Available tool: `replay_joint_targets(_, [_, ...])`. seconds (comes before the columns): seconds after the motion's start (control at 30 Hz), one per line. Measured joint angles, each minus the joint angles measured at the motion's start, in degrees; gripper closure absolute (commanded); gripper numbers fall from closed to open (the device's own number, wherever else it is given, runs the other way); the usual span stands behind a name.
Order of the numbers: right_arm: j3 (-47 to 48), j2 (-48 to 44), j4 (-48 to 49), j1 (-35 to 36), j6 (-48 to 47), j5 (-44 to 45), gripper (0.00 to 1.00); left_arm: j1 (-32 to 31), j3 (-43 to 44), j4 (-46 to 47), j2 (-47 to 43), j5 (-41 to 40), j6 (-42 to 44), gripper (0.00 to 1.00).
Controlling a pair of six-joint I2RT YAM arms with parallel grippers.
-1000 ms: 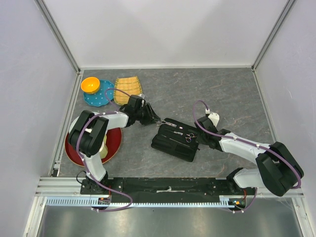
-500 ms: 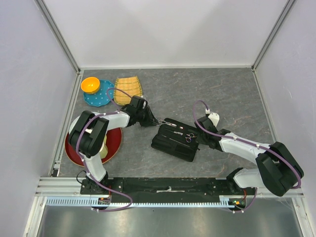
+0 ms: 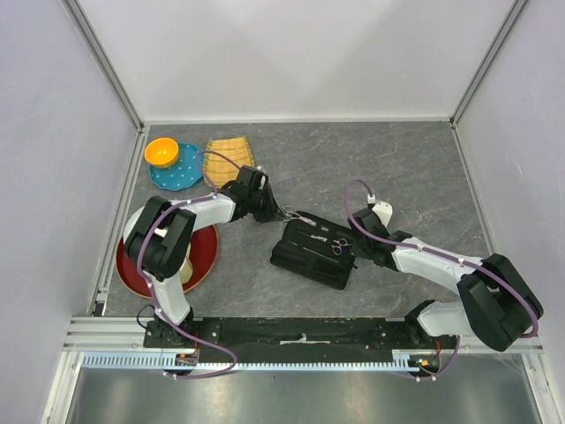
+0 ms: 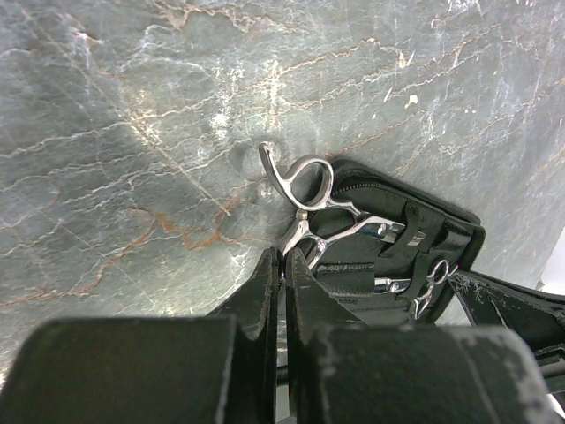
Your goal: Sort the hair-cutting tools
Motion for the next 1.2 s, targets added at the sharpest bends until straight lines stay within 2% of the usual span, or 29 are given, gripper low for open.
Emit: replay_joint_targets(1.2, [0.02,0.20,0.20,0.00,-0.20,0.17,0.87,-5.53,0.76,6.21,4.72,6.45,-4.17,0.98])
